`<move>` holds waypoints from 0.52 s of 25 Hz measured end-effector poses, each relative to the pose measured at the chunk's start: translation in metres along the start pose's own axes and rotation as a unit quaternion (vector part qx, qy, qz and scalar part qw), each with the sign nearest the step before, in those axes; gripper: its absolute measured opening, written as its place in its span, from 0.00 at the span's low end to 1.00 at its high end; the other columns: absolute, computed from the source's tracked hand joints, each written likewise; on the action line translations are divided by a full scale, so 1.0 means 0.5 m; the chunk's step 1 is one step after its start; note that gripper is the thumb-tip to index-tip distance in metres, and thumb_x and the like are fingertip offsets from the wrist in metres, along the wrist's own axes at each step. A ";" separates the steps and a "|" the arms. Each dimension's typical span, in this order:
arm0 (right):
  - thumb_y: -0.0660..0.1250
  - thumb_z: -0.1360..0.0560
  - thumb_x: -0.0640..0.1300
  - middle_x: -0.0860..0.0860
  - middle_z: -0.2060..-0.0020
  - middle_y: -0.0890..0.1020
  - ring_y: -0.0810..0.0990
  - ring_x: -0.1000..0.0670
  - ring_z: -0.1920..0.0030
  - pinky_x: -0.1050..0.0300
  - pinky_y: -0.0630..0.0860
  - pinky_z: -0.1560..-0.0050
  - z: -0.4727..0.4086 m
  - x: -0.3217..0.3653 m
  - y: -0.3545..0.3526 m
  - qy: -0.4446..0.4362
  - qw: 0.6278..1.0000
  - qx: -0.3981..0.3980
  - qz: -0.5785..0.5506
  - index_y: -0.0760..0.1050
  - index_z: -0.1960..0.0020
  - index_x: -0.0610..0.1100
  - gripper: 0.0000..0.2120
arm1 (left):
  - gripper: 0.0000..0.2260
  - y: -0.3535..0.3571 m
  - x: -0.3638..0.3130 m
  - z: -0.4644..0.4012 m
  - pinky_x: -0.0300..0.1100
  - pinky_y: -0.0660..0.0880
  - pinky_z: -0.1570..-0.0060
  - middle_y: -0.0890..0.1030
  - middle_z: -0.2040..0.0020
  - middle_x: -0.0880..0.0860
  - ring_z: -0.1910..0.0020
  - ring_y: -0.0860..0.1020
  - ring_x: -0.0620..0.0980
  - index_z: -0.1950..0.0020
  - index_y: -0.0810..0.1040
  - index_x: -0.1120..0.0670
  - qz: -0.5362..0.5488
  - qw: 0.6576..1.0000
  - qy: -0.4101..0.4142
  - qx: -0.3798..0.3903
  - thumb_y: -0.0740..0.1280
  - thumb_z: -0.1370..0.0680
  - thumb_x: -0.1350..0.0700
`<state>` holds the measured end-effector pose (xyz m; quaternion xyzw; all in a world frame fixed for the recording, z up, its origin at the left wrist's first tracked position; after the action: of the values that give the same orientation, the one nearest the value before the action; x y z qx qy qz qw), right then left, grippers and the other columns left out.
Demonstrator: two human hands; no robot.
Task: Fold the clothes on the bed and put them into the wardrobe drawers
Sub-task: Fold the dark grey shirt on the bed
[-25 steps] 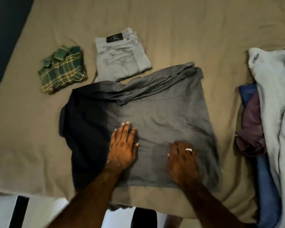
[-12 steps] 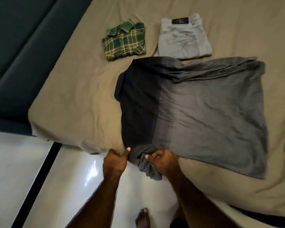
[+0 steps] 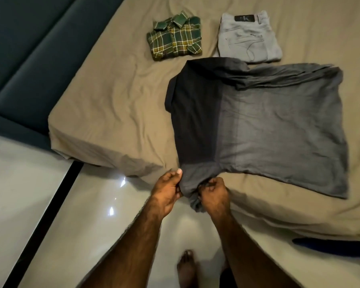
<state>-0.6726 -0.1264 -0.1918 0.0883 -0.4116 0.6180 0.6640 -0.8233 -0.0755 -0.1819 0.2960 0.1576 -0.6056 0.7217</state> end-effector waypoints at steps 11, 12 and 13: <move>0.60 0.14 0.42 0.45 0.57 0.86 0.84 0.46 0.61 0.49 0.81 0.55 0.051 -0.104 0.000 0.129 0.953 0.087 -0.261 0.78 0.51 0.46 0.10 | 0.15 -0.088 0.002 -0.017 0.43 0.74 0.65 0.77 0.67 0.53 0.70 0.73 0.49 0.59 0.76 0.55 -0.179 0.979 0.056 -0.084 0.75 0.21 0.46; 0.60 0.14 0.44 0.45 0.56 0.86 0.84 0.46 0.60 0.49 0.81 0.54 0.055 -0.101 0.000 0.122 0.956 0.093 -0.250 0.78 0.51 0.46 0.11 | 0.14 -0.086 0.011 -0.001 0.41 0.73 0.65 0.79 0.67 0.52 0.71 0.74 0.48 0.57 0.80 0.54 -0.193 0.980 0.009 -0.039 0.75 0.21 0.45; 0.62 0.14 0.47 0.45 0.55 0.87 0.85 0.46 0.58 0.49 0.81 0.52 0.050 -0.097 0.001 0.112 0.959 0.099 -0.241 0.81 0.50 0.46 0.12 | 0.11 -0.080 0.018 0.015 0.40 0.73 0.63 0.82 0.64 0.50 0.69 0.78 0.47 0.53 0.83 0.54 -0.231 0.972 -0.033 0.013 0.75 0.21 0.46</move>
<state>-0.6792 -0.1782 -0.2076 0.1805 -0.2377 0.4834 0.8230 -0.8612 -0.0910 -0.1906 0.2412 0.1897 -0.7672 0.5632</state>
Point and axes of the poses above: each hand's wrist, its own z-axis away from the middle knuckle, its own y-axis out of the palm, x = y × z, the point moved 2 cm from there along -z, towards the middle knuckle
